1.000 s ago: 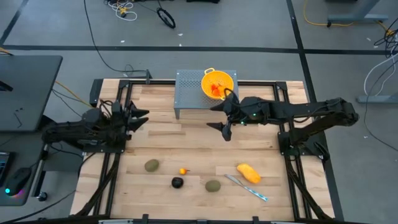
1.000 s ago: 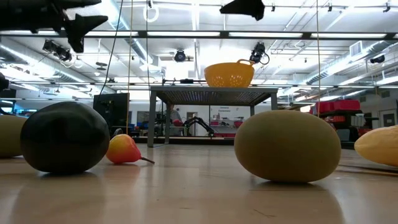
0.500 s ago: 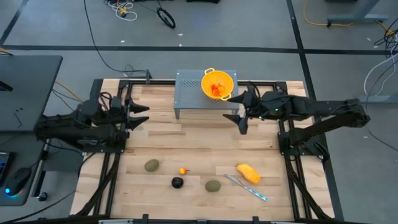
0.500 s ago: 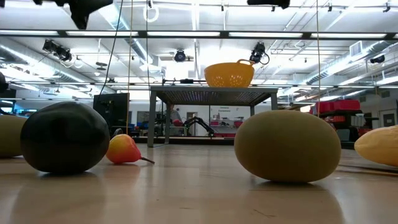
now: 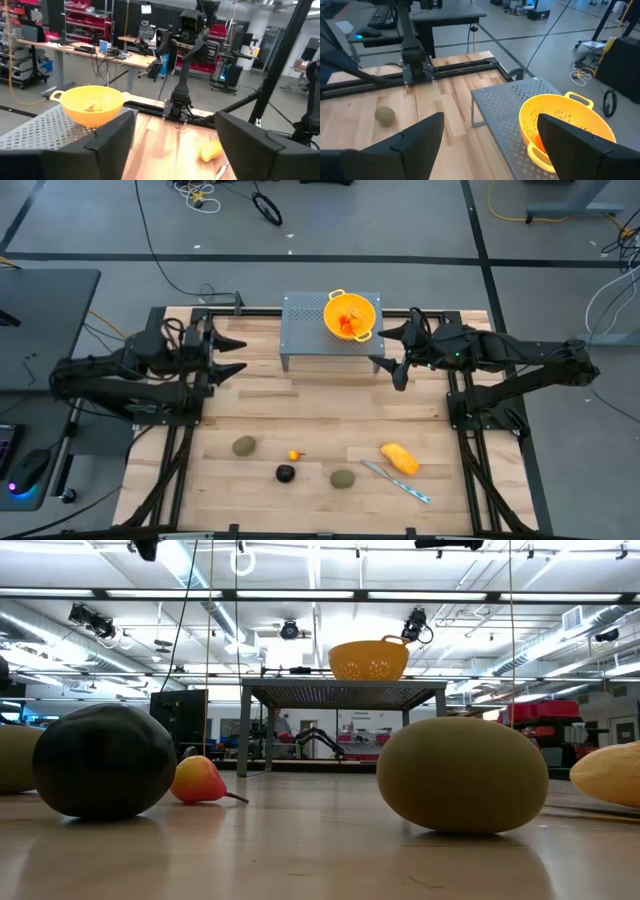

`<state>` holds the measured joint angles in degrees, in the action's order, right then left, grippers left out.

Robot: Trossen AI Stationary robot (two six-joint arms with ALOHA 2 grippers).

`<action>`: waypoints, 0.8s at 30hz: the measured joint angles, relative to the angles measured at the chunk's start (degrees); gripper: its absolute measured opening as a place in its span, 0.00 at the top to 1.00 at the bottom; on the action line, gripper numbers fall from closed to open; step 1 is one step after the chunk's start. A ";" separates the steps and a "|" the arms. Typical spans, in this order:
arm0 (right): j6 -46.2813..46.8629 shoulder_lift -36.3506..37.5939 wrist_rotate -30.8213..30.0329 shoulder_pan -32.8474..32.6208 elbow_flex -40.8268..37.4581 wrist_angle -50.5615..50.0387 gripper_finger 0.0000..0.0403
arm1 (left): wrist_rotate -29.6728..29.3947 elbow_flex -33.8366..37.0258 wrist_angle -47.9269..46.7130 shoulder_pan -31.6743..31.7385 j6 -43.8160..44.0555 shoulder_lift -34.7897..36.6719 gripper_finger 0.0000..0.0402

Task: Pick & Place Fruit
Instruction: Put the kiwi into the yellow strainer bowl on the shelf

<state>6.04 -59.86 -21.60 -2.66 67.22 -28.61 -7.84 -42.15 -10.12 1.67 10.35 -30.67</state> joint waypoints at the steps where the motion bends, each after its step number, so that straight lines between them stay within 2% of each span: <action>1: -0.06 0.00 -0.20 0.00 -0.02 -0.48 0.18 | 1.00 -0.72 -0.46 0.00 0.46 -0.73 0.25; 6: -0.06 -0.02 -1.30 0.00 0.00 -1.11 0.18 | 5.85 -6.55 -7.93 -0.02 1.72 -4.66 0.20; 11: -0.50 -0.02 -1.33 0.00 -0.02 -0.98 0.18 | 8.49 -12.46 -17.49 -0.54 2.62 -8.70 0.20; 15: -0.50 -0.02 -1.31 0.00 -0.01 -1.00 0.18 | 13.34 -15.53 -21.83 -1.80 4.37 -11.39 0.20; 19: -0.50 -0.02 -1.31 0.00 0.00 -0.98 0.18 | 16.96 -16.35 -24.69 -3.81 7.03 -13.57 0.20; 24: -0.51 -0.02 -1.31 0.00 -0.02 -0.99 0.18 | 18.05 -16.35 -29.02 -6.65 9.09 -15.72 0.20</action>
<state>5.52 -59.88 -22.92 -2.66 67.20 -29.60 10.20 -58.50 -39.14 -4.98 19.44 -46.40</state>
